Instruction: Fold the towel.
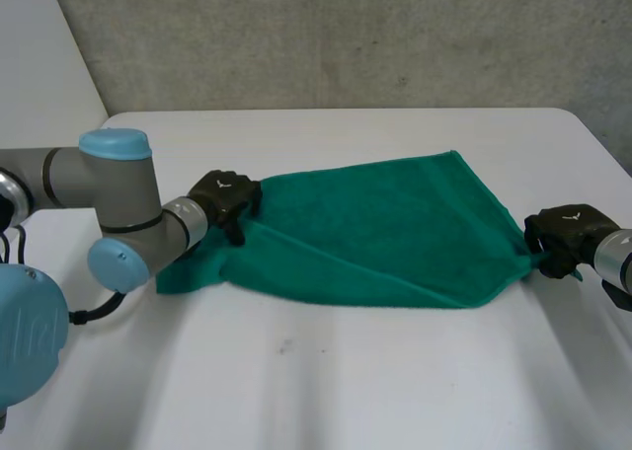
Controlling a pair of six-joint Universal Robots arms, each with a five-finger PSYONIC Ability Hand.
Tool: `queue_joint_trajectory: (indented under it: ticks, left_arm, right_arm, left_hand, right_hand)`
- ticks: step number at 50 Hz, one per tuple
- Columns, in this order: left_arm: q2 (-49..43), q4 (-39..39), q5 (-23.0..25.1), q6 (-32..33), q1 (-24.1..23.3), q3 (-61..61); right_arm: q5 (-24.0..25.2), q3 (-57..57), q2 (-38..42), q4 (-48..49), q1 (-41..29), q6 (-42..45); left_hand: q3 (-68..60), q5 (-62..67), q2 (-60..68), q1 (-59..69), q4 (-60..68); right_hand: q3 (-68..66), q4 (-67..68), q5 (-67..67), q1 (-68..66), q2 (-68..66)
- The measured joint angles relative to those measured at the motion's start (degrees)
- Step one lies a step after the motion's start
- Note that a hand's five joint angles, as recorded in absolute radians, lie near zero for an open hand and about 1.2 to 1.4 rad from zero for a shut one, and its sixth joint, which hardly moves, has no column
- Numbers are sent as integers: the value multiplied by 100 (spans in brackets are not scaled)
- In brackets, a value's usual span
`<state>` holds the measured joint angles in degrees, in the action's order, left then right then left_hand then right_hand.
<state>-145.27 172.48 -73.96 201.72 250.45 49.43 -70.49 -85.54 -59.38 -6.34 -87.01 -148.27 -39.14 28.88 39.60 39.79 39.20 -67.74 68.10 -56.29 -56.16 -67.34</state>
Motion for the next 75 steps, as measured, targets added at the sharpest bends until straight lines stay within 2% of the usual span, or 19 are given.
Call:
queue_joint_trajectory:
  ticks: [1,6,8,11,12,19,21,22,25,29,33,36,43,45,50,57,62,66,75]
  left_arm:
    - [-11,0,2,18,0,-9]
    - [-16,3,-9,70,2,4]
    - [-22,3,-14,94,2,23]
    - [-37,4,-20,146,3,53]
    - [-44,4,-22,171,3,62]
    - [-77,5,-29,301,3,100]
    - [-81,5,-30,310,3,102]
    - [-83,8,-36,330,3,107]
    - [-59,12,-70,346,3,114]
    - [27,32,-170,357,-4,130]
    - [905,308,-655,319,-49,581]
    - [1244,420,-739,309,-57,815]
    - [3317,825,-867,325,14,2533]
    - [3510,819,-866,333,31,2701]
    - [4847,399,-858,499,267,3891]
    - [6277,-1020,-812,1249,874,5510]
    - [6518,-1373,-777,1568,1054,6168]
    - [6421,-1206,-762,1633,1103,6371]
    - [4799,-96,-802,1550,1051,5617]
  right_arm:
    - [0,-2,1,5,-3,0]
    - [0,-2,4,12,-14,0]
    - [0,-2,5,12,-17,0]
    - [0,-5,5,12,-18,0]
    - [0,-6,5,12,-19,0]
    - [-1,-21,5,10,-19,0]
    - [-2,-22,5,10,-19,0]
    - [-5,-23,4,10,-19,0]
    - [-11,-20,2,10,-18,0]
    - [-24,-6,-5,8,-14,0]
    - [-81,151,-119,-44,13,-1]
    - [-90,196,-165,-67,18,-1]
    - [-96,476,-1095,-838,30,440]
    - [-94,493,-1224,-960,30,541]
    - [-97,385,-1982,-1820,7,1422]
    - [-116,-562,-2805,-3109,-23,3137]
    - [-129,-1146,-2877,-3302,-7,3721]
    - [-191,-1372,-2695,-3204,-8,3823]
    - [-432,-995,-1530,-2219,-261,3049]
  left_hand:
    - [-785,775,768,858,786]
    - [-924,907,882,905,936]
    - [-395,471,352,324,443]
    - [-395,471,352,324,443]
    - [564,-545,-630,-674,-607]
    - [515,-506,-552,-551,-517]
    - [75,-121,-105,-87,-121]
    - [-1715,1708,1691,1863,1737]
    - [-2652,2637,2655,2572,2684]
    - [-2856,2675,2839,2572,2888]
    - [-2886,2675,2873,2572,2903]
    - [-2886,2675,2876,2572,2903]
    - [-2906,2675,2887,2572,2905]
    - [-2906,2675,2888,2572,2907]
    - [-2907,2675,2891,2572,2925]
    - [-2914,2675,2896,2572,2927]
    - [-2915,2675,2900,2572,2928]
    - [-2915,2675,2900,2572,2928]
    - [-2915,2675,2904,2572,2929]
  right_hand:
    - [0,-1,0,0,0]
    - [0,0,0,0,1]
    - [0,0,0,0,0]
    - [0,-1,0,0,0]
    - [0,0,0,0,1]
    - [0,0,0,0,0]
    - [0,0,0,0,1]
    - [0,-1,0,0,0]
    - [0,0,0,0,1]
    - [0,0,0,0,0]
    - [0,-1,0,0,0]
    - [0,-1,0,0,0]
    - [0,0,0,0,0]
    - [0,-1,0,0,0]
    - [0,0,0,0,0]
    - [0,0,0,0,0]
    - [0,0,0,0,0]
    - [0,1,0,0,1]
    - [0,0,0,0,0]
